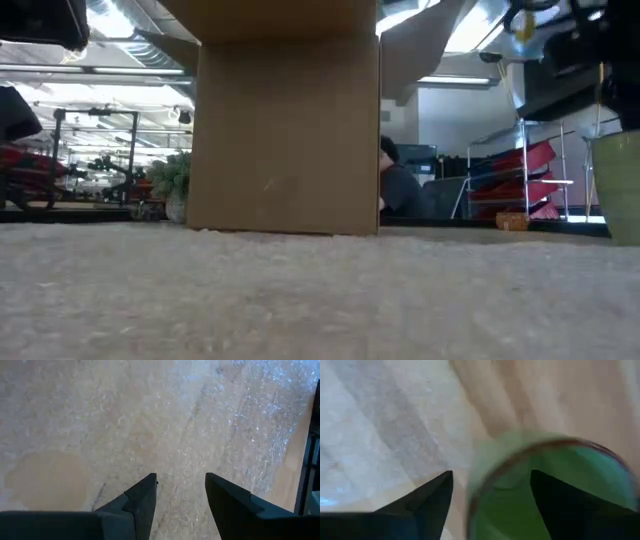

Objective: Wrap mug
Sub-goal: Wrap the green mug with the transparent bubble wrap

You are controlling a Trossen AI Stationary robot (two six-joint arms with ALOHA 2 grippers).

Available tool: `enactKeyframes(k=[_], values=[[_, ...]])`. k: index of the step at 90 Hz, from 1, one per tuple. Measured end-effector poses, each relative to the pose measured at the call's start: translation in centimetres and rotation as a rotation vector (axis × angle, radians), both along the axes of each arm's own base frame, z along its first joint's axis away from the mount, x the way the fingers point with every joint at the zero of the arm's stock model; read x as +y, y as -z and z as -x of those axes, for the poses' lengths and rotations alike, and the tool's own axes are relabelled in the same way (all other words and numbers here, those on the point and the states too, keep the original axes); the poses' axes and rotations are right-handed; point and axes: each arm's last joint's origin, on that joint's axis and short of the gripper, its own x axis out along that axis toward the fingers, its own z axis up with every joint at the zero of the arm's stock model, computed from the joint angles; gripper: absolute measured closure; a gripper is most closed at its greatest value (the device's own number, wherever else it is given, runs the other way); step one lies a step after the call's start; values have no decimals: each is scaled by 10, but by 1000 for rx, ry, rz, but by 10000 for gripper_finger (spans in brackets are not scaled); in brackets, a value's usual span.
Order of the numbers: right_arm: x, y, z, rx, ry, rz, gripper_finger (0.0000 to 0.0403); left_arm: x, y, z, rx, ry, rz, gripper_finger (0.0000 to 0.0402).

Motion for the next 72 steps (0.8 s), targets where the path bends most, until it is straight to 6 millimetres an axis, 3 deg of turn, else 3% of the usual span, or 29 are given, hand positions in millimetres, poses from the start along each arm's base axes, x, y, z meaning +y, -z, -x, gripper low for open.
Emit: enactKeyframes(k=[9,26,34,45,60,72], values=[[2,1,-2,-23,-39,-17,228,0,0,0,-6,-4,-6,249],[2,1,0,1,-85,-17,384,3,-1,-2,-57,-54,-43,249],[0,-7,1,25,-73,27,385,3,-1,-3,-65,-71,-41,249],[5,-37,-8,-20,-76,13,395,3,-1,-3,-65,-69,-44,249],[21,-82,-37,-320,-115,-52,396,4,-1,-3,-62,-73,-45,249],[41,-87,-71,-515,-233,-74,398,6,-1,-5,-64,-83,-43,249]])
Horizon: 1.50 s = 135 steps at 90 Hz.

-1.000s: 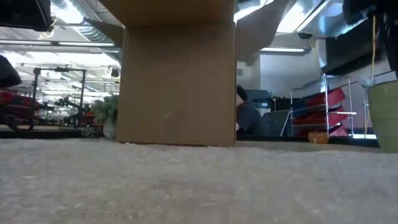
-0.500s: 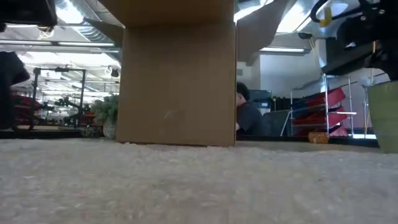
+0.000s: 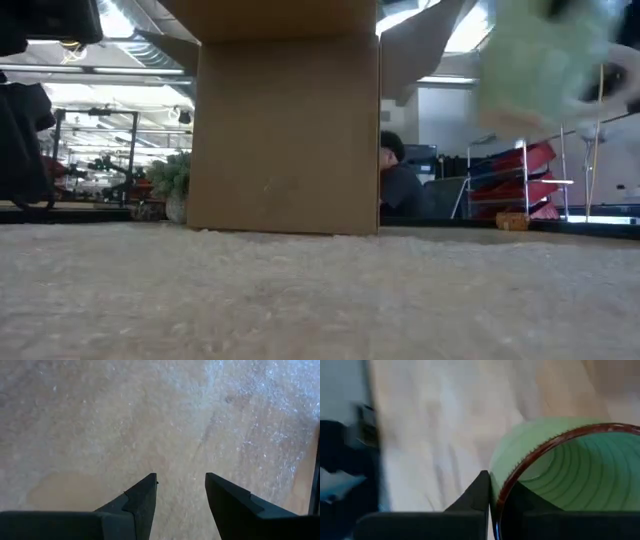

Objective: Wrap mug
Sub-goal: Wrap the green mug with the transparent bubble wrap

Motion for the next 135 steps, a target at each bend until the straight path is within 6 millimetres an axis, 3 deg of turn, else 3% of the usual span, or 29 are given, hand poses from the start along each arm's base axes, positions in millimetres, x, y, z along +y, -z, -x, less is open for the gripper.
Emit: enactKeyframes(k=[11,31,43,57,86,105,119,135], values=[[23,13,-36,-52,-102,37,400,0,0,0,0,-1,-1,249],[57,31,-101,69,-237,115,401,0,0,0,24,16,23,249],[65,37,-136,124,-285,127,401,-1,1,0,32,22,30,249],[59,47,-165,158,-290,127,401,-1,1,1,34,23,30,249],[43,67,-186,175,-264,99,402,-2,1,2,38,33,29,249],[43,76,-191,180,-281,85,398,-2,1,2,40,32,27,249],[43,78,-193,170,-283,101,365,-2,1,2,40,34,26,249],[43,76,-192,168,-286,103,301,-2,1,2,39,32,27,249]])
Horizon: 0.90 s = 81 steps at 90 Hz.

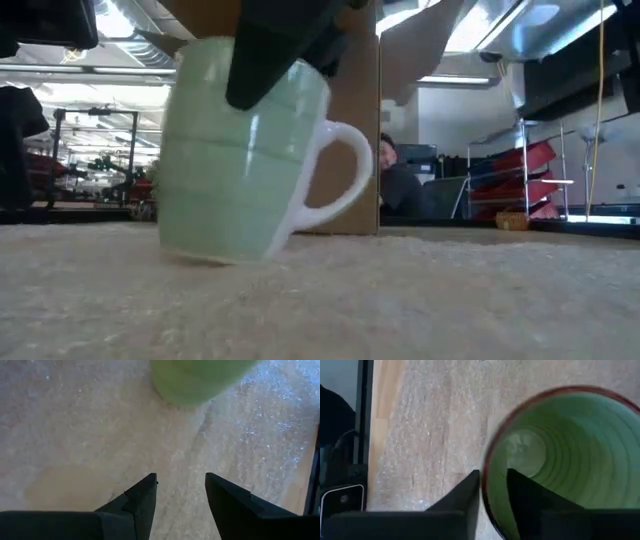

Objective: Wrap mug
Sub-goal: Wrap the green mug with the transparent bubble wrap

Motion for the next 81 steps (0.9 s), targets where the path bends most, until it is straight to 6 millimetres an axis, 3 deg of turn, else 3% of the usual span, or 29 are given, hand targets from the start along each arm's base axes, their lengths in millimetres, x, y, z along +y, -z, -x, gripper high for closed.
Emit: enactKeyframes(k=[26,46,65,81], values=[[-2,-40,25,36,-20,-6,220,-1,0,0,5,5,6,249],[34,-50,70,162,-102,88,205,-1,0,1,17,7,21,249],[71,-7,111,282,-79,176,205,2,1,-1,22,2,13,249],[81,47,143,349,-31,127,205,9,1,-8,24,-3,-12,249]])
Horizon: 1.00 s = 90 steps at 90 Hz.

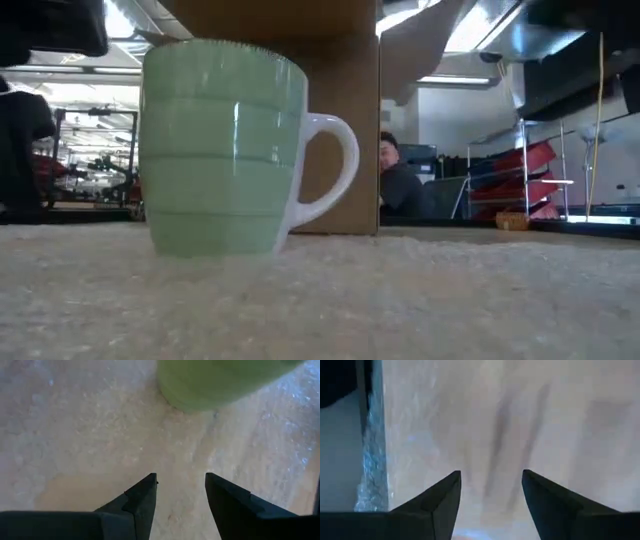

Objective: Wrap mug
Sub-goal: Wrap the green mug with the transparent bubble wrap

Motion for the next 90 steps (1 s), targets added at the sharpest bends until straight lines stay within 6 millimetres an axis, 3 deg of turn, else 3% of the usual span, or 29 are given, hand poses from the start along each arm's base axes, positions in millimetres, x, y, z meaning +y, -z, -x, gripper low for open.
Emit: enactKeyframes(k=[9,34,62,74,90], values=[[-8,22,12,0,55,10,205,5,0,-4,1,-3,-16,249],[-30,29,43,-23,100,89,205,16,3,-10,29,-28,-52,249],[-41,16,81,28,171,64,205,22,6,-12,48,-70,-54,249],[-36,-4,92,9,233,0,205,20,1,-9,40,-64,-29,249],[-36,-31,109,-165,399,-35,205,10,-9,1,10,-51,26,249]])
